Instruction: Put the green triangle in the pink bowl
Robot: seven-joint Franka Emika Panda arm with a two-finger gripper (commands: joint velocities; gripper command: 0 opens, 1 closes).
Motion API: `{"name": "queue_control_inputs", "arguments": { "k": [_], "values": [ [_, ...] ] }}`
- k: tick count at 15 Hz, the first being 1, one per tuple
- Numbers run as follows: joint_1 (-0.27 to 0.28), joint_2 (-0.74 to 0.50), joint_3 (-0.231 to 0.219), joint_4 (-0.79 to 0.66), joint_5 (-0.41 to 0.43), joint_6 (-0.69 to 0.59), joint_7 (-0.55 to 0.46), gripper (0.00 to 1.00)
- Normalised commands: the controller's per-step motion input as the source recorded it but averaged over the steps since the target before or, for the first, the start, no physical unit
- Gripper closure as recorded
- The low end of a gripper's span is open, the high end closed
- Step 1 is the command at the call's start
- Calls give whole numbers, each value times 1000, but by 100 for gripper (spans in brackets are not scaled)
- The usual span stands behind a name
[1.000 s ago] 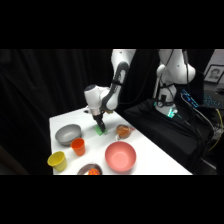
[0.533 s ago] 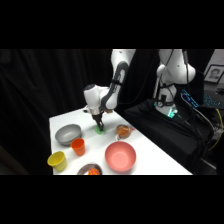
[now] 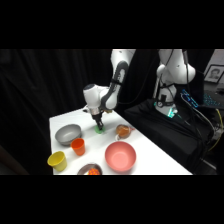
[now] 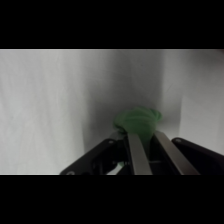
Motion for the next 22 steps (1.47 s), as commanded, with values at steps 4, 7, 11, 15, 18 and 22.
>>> {"name": "queue_control_inputs", "arguments": {
  "k": [4, 7, 11, 15, 18, 22],
  "values": [
    [33, -399, -64, -176, -115, -203, 67, 94],
    [27, -491, -47, -170, -90, -352, 47, 94],
    [20, -427, -34, -108, -64, -352, 5, 94],
    [33, -369, -47, -76, -69, -280, 3, 94],
    [56, -322, -56, -62, -98, -229, 32, 94],
    [91, -273, -33, -69, -101, -172, 60, 94]
  ]
}}
